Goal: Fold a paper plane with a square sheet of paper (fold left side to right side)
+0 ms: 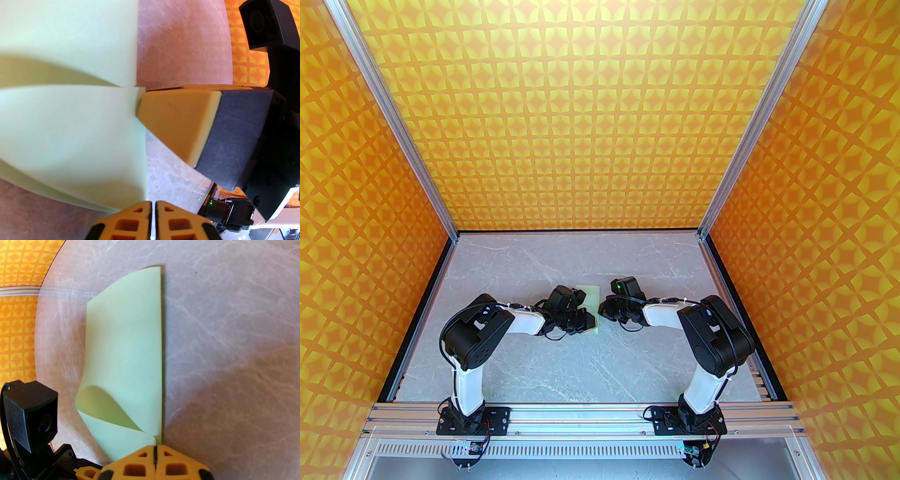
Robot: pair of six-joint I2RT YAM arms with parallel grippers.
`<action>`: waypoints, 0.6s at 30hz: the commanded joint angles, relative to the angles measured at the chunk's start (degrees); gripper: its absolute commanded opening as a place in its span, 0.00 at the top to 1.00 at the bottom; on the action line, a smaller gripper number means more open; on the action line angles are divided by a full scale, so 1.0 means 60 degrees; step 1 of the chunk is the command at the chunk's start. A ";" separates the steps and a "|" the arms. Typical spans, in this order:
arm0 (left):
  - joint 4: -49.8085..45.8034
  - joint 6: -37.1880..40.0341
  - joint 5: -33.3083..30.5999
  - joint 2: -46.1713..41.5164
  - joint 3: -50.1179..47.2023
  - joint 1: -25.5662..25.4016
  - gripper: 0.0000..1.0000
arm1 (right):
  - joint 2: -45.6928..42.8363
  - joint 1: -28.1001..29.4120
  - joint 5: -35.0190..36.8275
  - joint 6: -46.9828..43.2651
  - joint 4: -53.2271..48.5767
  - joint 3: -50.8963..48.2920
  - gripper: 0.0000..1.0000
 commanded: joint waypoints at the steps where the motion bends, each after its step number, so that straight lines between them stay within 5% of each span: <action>1: -0.0132 0.0134 -0.0025 -0.0082 0.0153 -0.0040 0.87 | 0.0121 -0.0061 -0.0063 -0.0202 -0.0035 0.0156 1.00; 18: -0.0133 0.0134 0.0001 -0.0024 0.0178 -0.0040 0.87 | 0.0437 -0.0054 -0.0250 -0.0217 -0.0035 0.0328 1.00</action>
